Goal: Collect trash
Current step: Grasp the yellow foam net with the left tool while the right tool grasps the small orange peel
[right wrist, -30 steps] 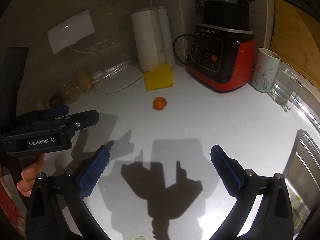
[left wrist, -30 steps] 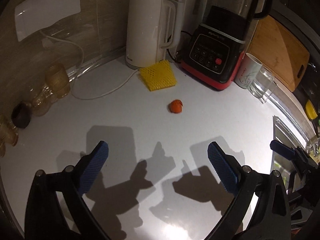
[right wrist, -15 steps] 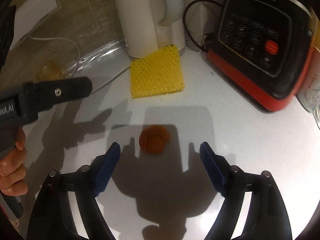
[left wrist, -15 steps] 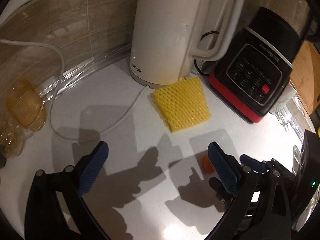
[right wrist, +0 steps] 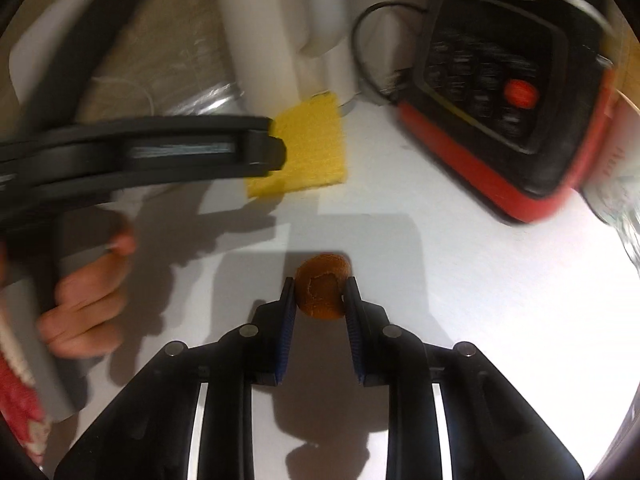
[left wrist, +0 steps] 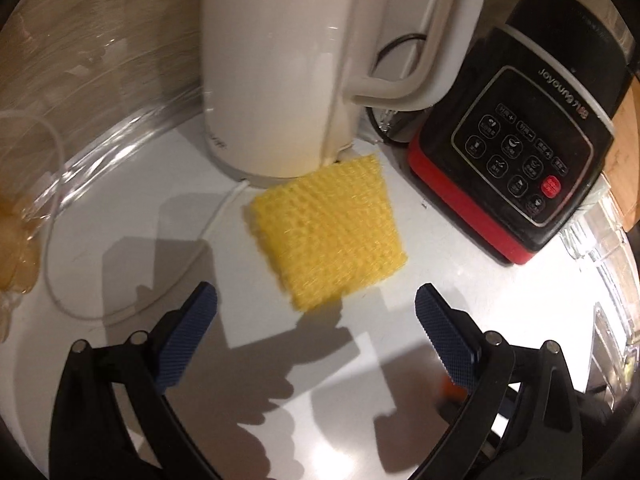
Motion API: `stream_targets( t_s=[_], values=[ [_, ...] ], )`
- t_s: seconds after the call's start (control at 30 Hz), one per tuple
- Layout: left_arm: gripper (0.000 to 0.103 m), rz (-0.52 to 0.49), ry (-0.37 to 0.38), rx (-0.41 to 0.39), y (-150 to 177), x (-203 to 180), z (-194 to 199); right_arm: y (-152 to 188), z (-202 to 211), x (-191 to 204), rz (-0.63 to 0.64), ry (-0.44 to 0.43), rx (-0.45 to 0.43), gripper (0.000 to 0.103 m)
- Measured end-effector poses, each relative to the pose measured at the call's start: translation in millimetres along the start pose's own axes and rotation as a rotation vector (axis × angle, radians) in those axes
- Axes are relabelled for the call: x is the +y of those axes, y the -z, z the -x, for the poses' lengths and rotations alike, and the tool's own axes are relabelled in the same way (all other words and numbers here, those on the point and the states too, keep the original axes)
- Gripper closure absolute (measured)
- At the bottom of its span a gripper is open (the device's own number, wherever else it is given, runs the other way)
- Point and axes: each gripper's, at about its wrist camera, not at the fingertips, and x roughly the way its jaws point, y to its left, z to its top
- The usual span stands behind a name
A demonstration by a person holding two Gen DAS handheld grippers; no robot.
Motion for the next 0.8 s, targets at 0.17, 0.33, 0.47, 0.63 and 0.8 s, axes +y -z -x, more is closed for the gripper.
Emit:
stream_targets(
  t_s=[0.17,0.33,0.47,0.63,0.8],
  values=[
    [0.008,-0.002,-0.041,0.035,-13,-19,-34,19,38,-26,-0.081,0.011,-0.044,0.078],
    [0.026,0.03,-0.075,0.053,-20,-27,-54,37,64,-42,-0.121,0.028,-0.064,0.078],
    [0.064,0.046,-0.055,0.069,-23,-28,-59,45,73,-45,-0.14,0.029,-0.069,0.078],
    [0.082,0.012,-0.091,0.043,-18,-36,-47,57,87,-54,-0.148,0.019,-0.077,0.078],
    [0.082,0.01,-0.078,0.004,10,-34,-5,73,109,-49,-0.143,0.003,-0.095,0.078]
  ],
)
